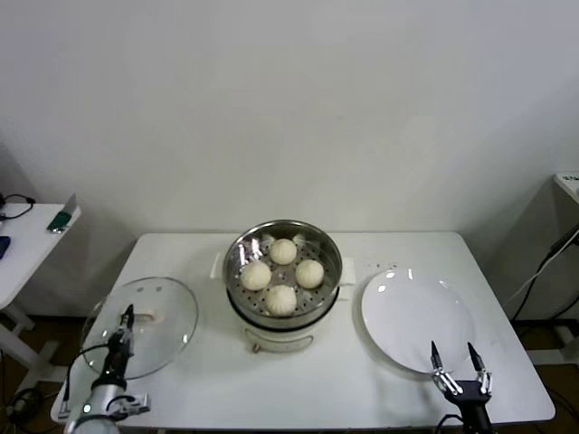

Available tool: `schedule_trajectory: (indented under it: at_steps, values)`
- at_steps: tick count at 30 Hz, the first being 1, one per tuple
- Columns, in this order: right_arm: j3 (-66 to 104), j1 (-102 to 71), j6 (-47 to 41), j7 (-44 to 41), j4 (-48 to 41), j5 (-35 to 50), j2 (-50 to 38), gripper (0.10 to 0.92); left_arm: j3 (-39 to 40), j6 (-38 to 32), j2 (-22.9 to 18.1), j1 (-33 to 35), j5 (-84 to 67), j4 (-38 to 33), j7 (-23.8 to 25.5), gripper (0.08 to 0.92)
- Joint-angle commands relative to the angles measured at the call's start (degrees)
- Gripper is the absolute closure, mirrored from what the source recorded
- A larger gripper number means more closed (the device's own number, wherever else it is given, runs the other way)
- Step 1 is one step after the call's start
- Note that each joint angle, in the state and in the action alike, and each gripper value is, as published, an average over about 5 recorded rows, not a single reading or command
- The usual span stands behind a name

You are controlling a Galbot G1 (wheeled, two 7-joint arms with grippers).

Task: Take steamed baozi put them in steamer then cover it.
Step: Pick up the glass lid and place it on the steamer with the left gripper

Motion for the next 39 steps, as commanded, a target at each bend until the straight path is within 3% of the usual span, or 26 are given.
schedule_trajectory:
  at_steps: [1, 8, 14, 19, 25, 33, 39]
  values:
    - [0.04, 0.01, 0.06, -0.01, 0.37, -0.23, 0.15, 0.203, -0.36, 10.26, 5.62, 3.98, -10.79, -25.26, 15.97, 0.858]
    - [-0.17, 0.33, 0.1, 0.06, 0.26, -0.88, 0.14, 0.203, 2.92, 22.99, 9.38, 1.18, -13.75, -37.32, 26.26, 0.858]
    - [0.0, 0.9, -0.67, 0.6, 0.97, -2.13, 0.37, 0.203, 14.44, 31.82, 8.69, -7.0, -7.04, -40.31, 30.46, 0.858]
    - [0.5, 1.58, -2.0, 1.43, 1.95, -4.27, 0.86, 0.203, 27.15, 36.91, 4.59, -13.22, 0.87, -39.06, 33.82, 0.858]
    - [0.63, 2.66, -2.44, 2.13, 1.6, -4.63, 0.96, 0.203, 36.51, 37.99, -2.42, -16.19, 10.08, -36.14, 38.42, 0.858]
    - [0.56, 3.08, -1.75, 2.28, 0.67, -4.09, 0.35, 0.203, 42.76, 39.75, -12.33, -19.99, 19.91, -30.57, 40.65, 0.858]
    - [0.6, 3.13, -1.0, 2.31, 0.01, -2.7, -0.71, 0.203, 44.9, 41.33, -18.99, -21.45, 21.82, -24.42, 39.51, 0.858]
